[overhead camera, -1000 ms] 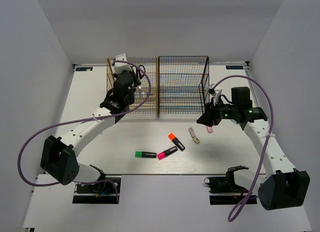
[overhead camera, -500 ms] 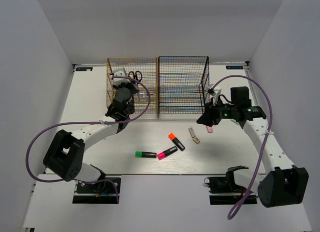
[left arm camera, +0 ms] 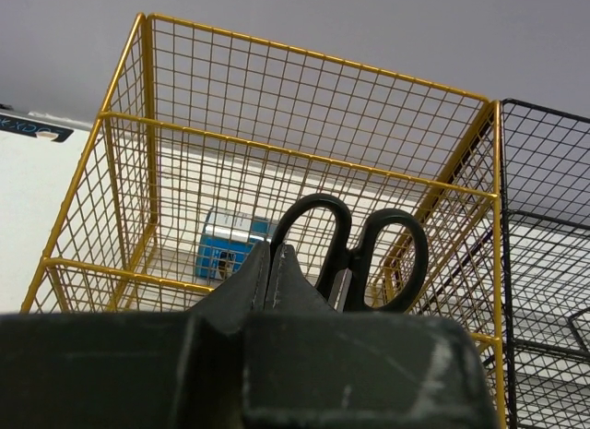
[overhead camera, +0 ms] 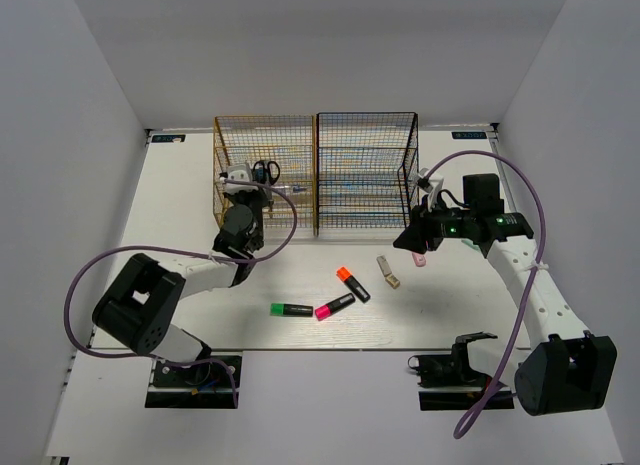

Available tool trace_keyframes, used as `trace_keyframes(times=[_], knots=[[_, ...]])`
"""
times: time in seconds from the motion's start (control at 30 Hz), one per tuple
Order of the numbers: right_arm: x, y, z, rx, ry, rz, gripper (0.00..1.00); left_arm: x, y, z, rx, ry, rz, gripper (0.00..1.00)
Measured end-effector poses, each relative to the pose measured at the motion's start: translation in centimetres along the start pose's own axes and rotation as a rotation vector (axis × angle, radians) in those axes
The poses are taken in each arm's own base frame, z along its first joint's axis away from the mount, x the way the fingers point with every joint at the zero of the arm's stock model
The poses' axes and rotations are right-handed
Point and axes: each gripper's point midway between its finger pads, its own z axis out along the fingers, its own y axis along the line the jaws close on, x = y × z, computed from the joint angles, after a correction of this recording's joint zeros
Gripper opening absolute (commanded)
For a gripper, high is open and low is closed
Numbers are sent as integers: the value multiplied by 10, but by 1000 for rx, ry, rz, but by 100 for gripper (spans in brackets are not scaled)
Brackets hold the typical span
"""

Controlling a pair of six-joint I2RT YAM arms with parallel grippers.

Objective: Sort the stationery into containers
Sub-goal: Place the scissors in the storage box.

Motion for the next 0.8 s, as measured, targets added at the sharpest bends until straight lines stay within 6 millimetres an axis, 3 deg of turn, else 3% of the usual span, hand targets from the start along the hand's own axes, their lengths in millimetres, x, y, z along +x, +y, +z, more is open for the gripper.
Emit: trace_keyframes(times=[0.13,0.17,0.23,0.33,0.43,0.47,0.8], knots=[[0,1,0,-9,-3,2,41,0,2,-3,10,-15,-13,7],[0,2,0,-10,-3,2,41,1,3,-4,11,-15,-14,19],[0,2,0,-11,-4,2,43,3,4,-6,14,-15,-17,20],[0,1,-1,-11,-5,4,43,8,8,-10,12,-6,-12,35],[-1,1,-1,-12,-6,5,43,10,10,-13,12,-4,-14,37],[-1,1,-1,-12,-7,4,43,10,10,-14,12,-4,-15,44],[-1,2,-1,-17,-8,5,43,-10,9,-16,26,-45,-49,64]])
